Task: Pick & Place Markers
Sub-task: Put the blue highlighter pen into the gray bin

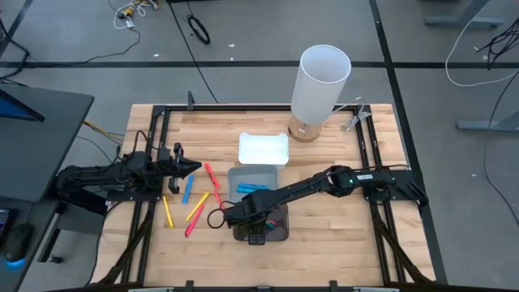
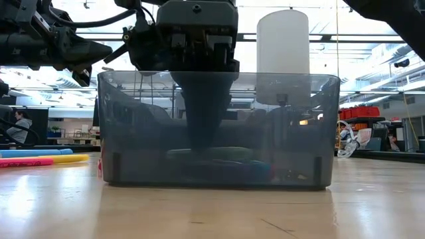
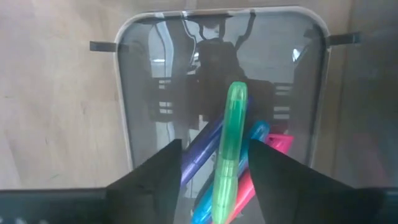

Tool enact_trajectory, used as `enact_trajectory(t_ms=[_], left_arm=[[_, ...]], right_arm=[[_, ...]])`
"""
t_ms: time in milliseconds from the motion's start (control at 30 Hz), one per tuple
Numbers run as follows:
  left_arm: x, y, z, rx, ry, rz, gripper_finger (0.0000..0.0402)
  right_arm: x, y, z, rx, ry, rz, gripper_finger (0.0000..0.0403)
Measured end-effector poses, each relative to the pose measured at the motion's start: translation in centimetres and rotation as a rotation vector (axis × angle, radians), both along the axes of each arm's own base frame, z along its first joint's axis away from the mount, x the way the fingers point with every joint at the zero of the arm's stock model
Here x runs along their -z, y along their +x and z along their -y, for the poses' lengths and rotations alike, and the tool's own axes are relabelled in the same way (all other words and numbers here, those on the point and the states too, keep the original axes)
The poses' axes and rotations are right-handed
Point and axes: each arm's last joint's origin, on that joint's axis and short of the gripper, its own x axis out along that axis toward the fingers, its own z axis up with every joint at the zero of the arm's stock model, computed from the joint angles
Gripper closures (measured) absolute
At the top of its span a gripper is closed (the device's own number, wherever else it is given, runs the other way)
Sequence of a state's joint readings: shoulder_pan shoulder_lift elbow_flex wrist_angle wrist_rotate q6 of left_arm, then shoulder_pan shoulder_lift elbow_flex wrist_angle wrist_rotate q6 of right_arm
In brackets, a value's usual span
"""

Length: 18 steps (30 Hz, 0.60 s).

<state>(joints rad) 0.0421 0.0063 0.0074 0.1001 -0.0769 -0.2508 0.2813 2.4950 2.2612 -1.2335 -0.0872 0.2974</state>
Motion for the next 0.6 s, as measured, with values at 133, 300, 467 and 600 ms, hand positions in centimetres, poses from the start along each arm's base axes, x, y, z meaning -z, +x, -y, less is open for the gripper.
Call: enact_trajectory(t_ms=[133, 300, 467, 600], left_arm=[[-0.01, 0.00, 0.00, 0.000, 0.000, 0.000, 0.0378], [-0.02, -0.01, 0.00, 0.000, 0.000, 0.001, 0.0378], [-0.01, 0.00, 0.00, 0.000, 0.000, 0.001, 0.0378], [-0.01, 0.00, 0.00, 0.000, 0.000, 0.000, 0.0378]], right_arm=[[0.00, 0.00, 0.00, -0.003, 0.000, 0.000, 0.0190], [0.00, 0.00, 0.00, -0.025, -0.002, 0.003, 0.0163], [-0.02, 0.00, 0.00, -0.026, -0.002, 0.003, 0.0152], [-0.32, -0.04, 0.02, -0.024, 0.000, 0.009, 0.0152]])
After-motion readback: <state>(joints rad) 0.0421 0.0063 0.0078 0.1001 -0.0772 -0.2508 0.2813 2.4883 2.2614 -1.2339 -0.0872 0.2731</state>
